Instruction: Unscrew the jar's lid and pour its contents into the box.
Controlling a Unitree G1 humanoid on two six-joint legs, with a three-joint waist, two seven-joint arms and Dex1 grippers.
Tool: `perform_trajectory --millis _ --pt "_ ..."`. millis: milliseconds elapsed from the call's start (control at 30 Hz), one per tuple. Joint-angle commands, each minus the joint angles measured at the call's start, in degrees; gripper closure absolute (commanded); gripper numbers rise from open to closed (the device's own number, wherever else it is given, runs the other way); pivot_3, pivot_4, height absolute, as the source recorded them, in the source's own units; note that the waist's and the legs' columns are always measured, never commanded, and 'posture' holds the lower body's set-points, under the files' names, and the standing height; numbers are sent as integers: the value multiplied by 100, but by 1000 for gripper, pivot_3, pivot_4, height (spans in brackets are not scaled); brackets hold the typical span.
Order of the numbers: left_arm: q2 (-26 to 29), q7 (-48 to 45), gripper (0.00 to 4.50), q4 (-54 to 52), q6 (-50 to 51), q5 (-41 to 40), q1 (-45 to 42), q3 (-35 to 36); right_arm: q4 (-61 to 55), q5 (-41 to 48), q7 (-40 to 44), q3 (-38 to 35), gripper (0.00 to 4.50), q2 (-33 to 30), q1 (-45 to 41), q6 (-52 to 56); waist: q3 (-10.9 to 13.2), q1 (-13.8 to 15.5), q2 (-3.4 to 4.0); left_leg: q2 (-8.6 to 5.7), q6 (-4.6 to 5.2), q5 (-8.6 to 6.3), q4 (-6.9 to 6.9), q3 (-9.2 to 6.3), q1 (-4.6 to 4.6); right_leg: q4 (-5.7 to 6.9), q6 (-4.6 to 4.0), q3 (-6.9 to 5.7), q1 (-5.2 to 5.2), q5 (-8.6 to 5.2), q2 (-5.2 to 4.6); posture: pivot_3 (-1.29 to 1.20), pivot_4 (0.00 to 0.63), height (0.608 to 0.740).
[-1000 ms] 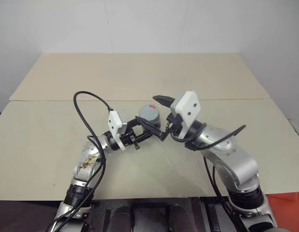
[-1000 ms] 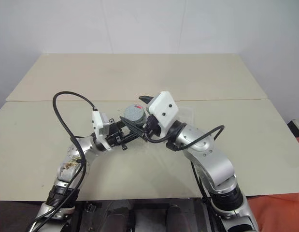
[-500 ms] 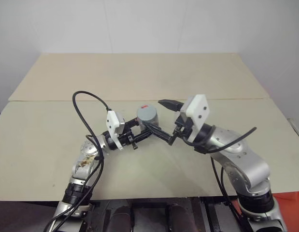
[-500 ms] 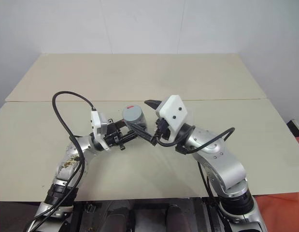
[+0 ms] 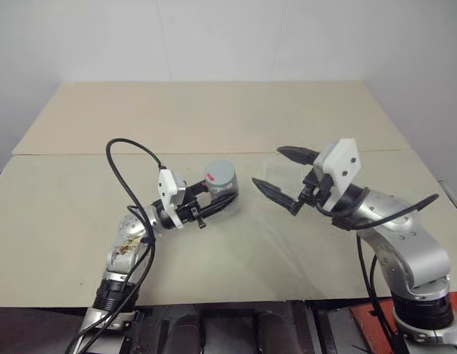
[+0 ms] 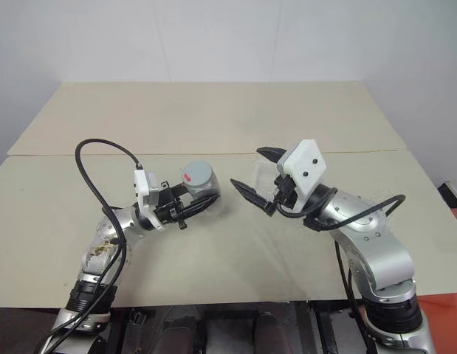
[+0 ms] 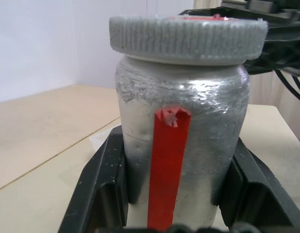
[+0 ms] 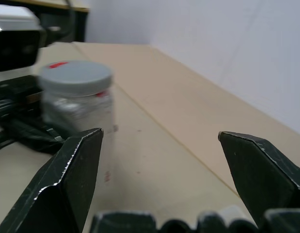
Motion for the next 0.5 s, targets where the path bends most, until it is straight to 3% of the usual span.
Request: perform_trajectory --millis 33,500 --pt "-28 -3 2543 -10 -216 103 -123 -6 -342 224 117 -20 64 6 -100 -92 0 2 0 0 0 0 0 -1 0 1 0 0 0 0 0 0 150 740" --pt "-48 40 2543 -89 -321 318 -63 -81 41 -739 -585 1292 64 1011 -790 -246 0 8 0 -1 -1 1 2 1 0 4 0 -1 -2 0 0 0 150 740"
